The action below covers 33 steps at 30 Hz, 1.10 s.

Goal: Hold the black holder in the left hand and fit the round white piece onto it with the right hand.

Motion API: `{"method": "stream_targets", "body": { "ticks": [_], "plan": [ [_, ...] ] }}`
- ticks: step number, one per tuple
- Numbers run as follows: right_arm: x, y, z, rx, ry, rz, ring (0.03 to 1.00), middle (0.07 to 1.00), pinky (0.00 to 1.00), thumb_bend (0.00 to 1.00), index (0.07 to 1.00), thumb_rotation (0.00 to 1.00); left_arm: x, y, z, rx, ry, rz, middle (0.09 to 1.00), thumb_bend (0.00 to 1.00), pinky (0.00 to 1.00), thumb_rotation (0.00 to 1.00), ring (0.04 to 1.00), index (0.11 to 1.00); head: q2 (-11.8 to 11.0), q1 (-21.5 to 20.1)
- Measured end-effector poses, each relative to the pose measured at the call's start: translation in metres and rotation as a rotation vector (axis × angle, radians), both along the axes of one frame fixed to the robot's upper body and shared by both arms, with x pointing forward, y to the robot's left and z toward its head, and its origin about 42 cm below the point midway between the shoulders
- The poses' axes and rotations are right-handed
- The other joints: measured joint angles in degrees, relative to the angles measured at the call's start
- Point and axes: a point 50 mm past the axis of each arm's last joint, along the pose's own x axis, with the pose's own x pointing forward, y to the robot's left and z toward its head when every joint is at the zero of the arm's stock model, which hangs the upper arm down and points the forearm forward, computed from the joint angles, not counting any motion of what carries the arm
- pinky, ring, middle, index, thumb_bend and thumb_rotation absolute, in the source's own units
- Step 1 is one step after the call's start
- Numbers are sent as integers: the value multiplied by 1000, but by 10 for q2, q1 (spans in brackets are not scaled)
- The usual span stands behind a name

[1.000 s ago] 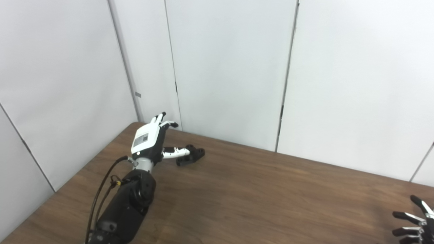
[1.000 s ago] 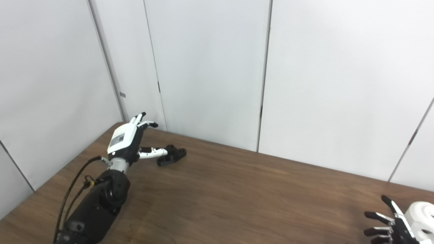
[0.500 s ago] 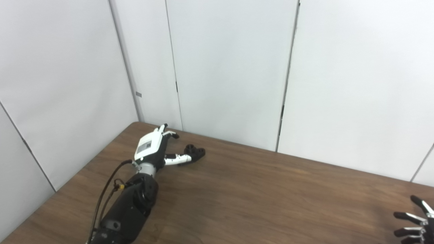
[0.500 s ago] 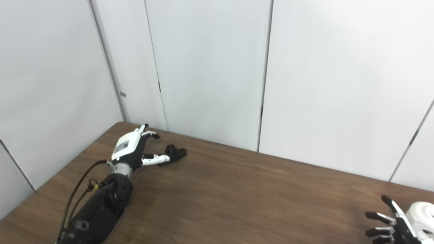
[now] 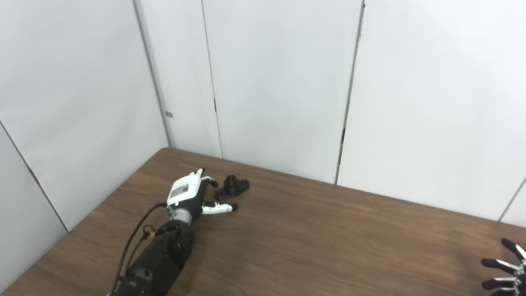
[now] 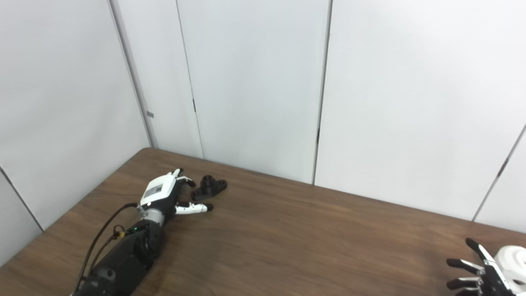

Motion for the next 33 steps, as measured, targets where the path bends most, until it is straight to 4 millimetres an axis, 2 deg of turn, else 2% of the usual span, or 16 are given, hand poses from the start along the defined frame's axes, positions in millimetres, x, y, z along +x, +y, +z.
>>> {"method": "stream_targets", "body": {
  "ticks": [2,4,15,20,25,33],
  "plan": [
    [0,-1,0,0,2,0,537,707,422,636,895,86,2,-1,-2,12,-10,10,1000,1000,875,457,1000,738,1,-1],
    [0,-1,-1,0,4,1,535,708,420,638,894,79,3,-2,-4,20,-24,25,999,995,876,436,1000,736,1,-1],
    [-1,0,-1,0,8,1,530,701,416,629,892,55,9,-2,-14,16,-67,44,973,960,855,403,999,709,4,-4],
    [-3,0,1,-1,2,2,524,698,413,625,891,25,15,-2,-18,-47,-110,44,952,936,844,382,984,698,6,-8],
    [-5,0,3,0,-6,4,528,696,418,628,890,29,20,-5,-14,-67,-109,41,924,912,822,410,972,668,8,-11],
    [-5,1,4,0,6,2,536,703,423,632,894,0,30,-12,-15,-76,-124,13,897,871,784,370,941,639,9,-16]
  ]
}}
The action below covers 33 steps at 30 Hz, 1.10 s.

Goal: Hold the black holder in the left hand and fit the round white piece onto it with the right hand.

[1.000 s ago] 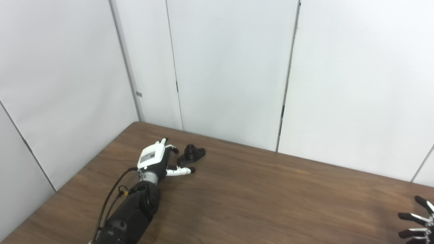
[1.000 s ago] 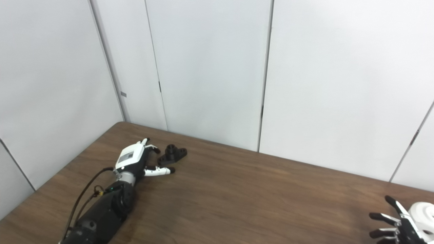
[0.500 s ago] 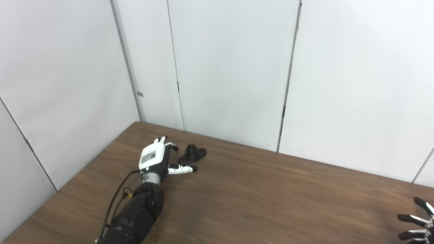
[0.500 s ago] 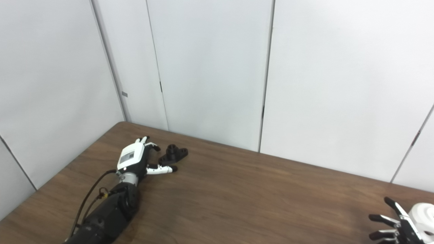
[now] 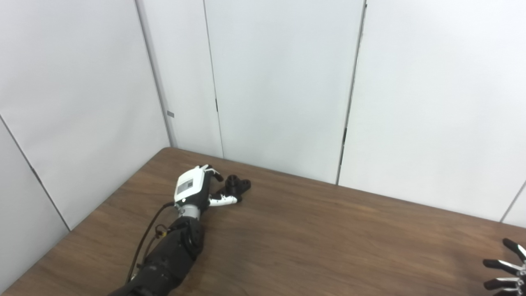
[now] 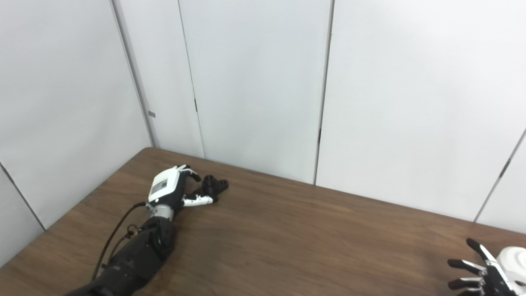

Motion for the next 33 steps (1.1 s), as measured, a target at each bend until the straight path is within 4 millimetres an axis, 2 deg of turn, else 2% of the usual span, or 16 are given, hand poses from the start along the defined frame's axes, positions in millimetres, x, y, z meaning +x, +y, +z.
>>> {"method": "stream_targets", "body": {
  "ticks": [4,5,6,7,9,12,21,30,33],
  "plan": [
    [0,0,2,1,5,-7,529,704,420,628,899,0,6,-6,1,-23,-10,-14,897,851,782,337,945,623,0,-1],
    [0,-1,2,1,7,-9,526,705,418,628,899,0,7,-7,2,-37,-15,-16,895,836,803,309,949,593,0,-1],
    [0,-1,3,2,8,-12,523,704,416,630,898,0,8,-7,1,-49,-17,-17,887,649,825,176,948,531,0,-1],
    [-1,-1,3,2,8,-15,522,704,416,630,897,0,8,-8,-1,-61,-17,-20,880,586,833,131,947,509,0,-1],
    [-1,-2,5,2,4,-18,522,701,417,626,896,0,7,-11,-4,-78,-21,-28,851,534,832,93,930,488,0,-1],
    [-2,-3,6,1,3,-21,533,707,424,623,895,0,7,-10,-7,-105,-25,-27,823,523,889,82,927,481,3,0],
    [-3,-5,5,3,9,-25,524,705,418,612,893,0,8,-12,-8,-94,-26,-55,789,523,807,77,887,478,5,-2],
    [-3,-5,6,4,8,-27,522,705,411,603,890,0,9,-13,-7,-86,-23,-46,794,523,813,77,885,479,9,-3],
    [-3,-5,7,4,7,-25,519,703,411,598,888,0,6,-14,-6,-84,-26,-54,797,522,844,80,894,479,11,-12]
  ]
}}
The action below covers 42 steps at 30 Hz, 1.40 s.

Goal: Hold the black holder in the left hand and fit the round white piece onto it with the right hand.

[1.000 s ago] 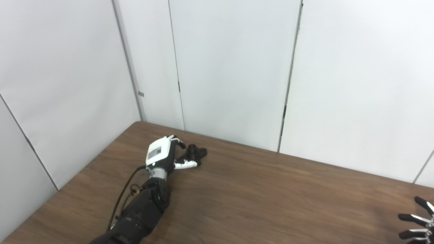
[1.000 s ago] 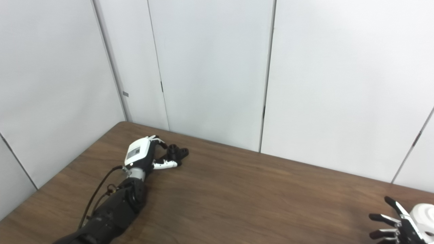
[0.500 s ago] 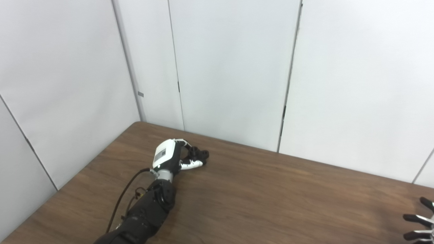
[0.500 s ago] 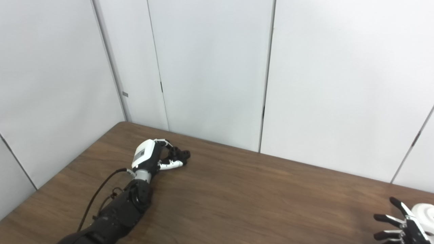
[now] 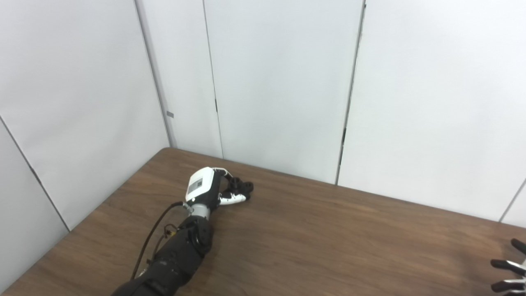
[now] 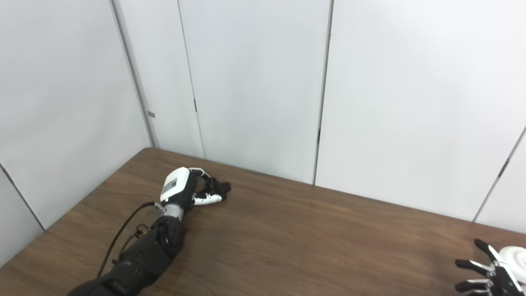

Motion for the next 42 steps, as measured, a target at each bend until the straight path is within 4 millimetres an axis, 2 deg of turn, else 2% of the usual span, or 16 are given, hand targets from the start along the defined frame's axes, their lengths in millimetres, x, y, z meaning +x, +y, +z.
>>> {"method": "stream_targets", "body": {
  "ticks": [8,16,21,26,29,34,36,42],
  "plan": [
    [1,2,0,-2,-1,6,520,702,409,606,887,0,-16,-19,-4,-33,-15,-150,915,524,876,70,942,486,3,-14],
    [2,4,1,-11,-5,6,520,699,412,608,885,0,-28,-47,-1,-26,-36,-340,900,524,838,68,945,484,10,-38],
    [4,7,2,-4,-8,10,546,716,442,598,901,0,-34,-68,0,-14,-42,-429,909,523,858,74,948,484,18,-76],
    [7,9,4,-2,-9,11,531,707,430,604,895,0,-40,-85,2,4,-19,-521,923,523,883,75,970,486,24,-98],
    [9,11,6,-8,-18,18,524,700,424,609,888,10,-44,-99,2,28,-5,-585,930,522,858,78,968,486,30,-122],
    [10,14,6,-13,-35,26,520,695,421,604,883,47,-47,-122,4,56,5,-681,939,520,916,80,977,487,41,-149],
    [12,16,8,-14,-44,25,519,695,420,603,884,45,-50,-132,2,52,2,-731,939,519,934,83,976,487,50,-173],
    [15,26,10,-29,-58,28,533,701,425,584,892,77,-52,-162,1,42,5,-864,939,521,870,80,966,487,61,-200]
  ]
}}
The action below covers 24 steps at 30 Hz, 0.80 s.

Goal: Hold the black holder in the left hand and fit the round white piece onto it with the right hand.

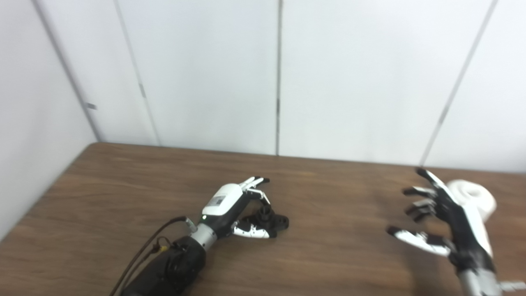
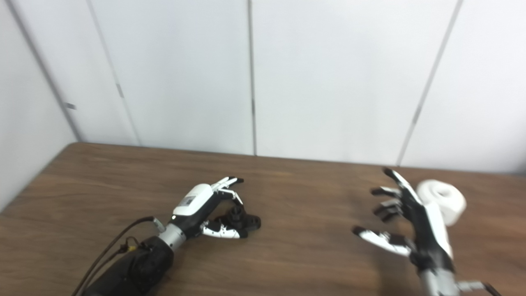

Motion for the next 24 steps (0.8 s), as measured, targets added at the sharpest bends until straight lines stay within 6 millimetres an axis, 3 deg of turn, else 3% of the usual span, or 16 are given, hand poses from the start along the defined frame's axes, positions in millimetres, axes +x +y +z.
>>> {"method": "stream_targets", "body": {
  "ticks": [14,24],
  "plan": [
    [13,12,20,-18,-46,0,531,701,438,592,903,157,-2,-65,-9,-26,29,-192,937,521,914,78,973,486,14,-66],
    [12,13,27,-22,-67,1,521,692,422,602,902,137,3,-105,-12,-21,36,-241,931,521,896,77,963,487,17,-89]
  ]
}}
